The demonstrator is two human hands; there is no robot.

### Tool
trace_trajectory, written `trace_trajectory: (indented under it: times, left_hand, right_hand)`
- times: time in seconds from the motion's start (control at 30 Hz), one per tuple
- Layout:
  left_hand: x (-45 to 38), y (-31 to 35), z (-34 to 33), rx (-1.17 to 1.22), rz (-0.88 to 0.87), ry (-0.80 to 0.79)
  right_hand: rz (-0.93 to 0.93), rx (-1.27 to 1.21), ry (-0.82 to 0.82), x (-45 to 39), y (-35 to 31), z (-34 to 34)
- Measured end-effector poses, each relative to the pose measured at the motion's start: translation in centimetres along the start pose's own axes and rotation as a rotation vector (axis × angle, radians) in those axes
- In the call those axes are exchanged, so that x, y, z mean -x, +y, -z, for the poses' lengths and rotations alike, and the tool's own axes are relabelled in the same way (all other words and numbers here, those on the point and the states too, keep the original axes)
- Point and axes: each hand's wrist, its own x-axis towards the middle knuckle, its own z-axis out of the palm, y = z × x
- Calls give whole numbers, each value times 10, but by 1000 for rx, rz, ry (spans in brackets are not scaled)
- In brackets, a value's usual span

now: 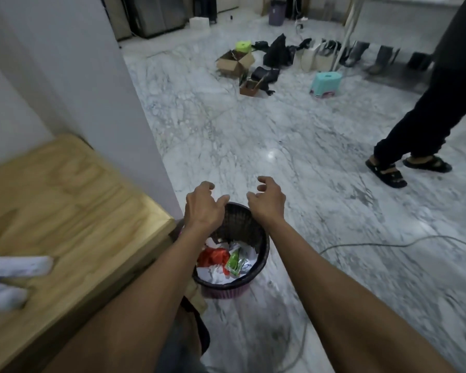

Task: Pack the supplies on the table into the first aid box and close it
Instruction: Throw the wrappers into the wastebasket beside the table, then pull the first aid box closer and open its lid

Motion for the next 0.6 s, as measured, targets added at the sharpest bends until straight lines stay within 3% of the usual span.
trace_trajectory:
  times: [0.3,0.6]
  left_hand:
    - [60,52,119,102,-191,249]
    - [135,2,227,15,-233,493]
  right_hand:
    - [256,-138,23,70,-122,35]
    - [482,-189,-181,173,-189,-11]
